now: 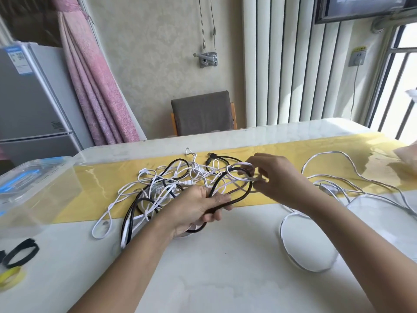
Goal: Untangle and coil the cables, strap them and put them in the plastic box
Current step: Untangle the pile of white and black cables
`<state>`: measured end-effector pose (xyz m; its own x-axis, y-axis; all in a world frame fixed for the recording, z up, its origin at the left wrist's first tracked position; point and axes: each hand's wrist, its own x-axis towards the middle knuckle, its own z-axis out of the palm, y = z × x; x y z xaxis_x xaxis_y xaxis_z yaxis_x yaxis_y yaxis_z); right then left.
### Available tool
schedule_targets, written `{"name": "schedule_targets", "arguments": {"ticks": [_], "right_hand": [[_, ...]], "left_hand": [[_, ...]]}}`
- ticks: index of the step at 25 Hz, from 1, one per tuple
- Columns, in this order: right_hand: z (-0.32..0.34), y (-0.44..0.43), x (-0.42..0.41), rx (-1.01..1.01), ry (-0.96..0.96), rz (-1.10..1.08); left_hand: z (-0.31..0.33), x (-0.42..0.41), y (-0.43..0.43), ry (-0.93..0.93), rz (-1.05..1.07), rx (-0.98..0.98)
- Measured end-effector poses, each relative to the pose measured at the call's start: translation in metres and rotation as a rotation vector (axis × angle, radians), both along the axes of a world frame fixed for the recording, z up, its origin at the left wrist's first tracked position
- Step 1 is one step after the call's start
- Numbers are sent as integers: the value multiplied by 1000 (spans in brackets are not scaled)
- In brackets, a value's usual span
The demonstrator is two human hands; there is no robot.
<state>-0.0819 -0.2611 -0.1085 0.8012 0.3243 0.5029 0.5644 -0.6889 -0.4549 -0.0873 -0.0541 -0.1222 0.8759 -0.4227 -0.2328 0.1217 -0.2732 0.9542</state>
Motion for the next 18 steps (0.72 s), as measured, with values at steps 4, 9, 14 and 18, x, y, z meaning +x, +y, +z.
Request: {"name": "schedule_targets", "arguments": {"ticks": [4,9,14,18], "right_hand": [[6,-10,1,57,-255,-222],[26,-43,-5,158,-196,-535],[34,-53,-11,109,297,-279],[34,-63,-7,392,229,-167]], "left_hand": [[16,-2,22,-13,-220,29],[12,16,54,-271,28,433],[4,43,78,-805,676,690],[-5,50,101,-751,907,792]]}}
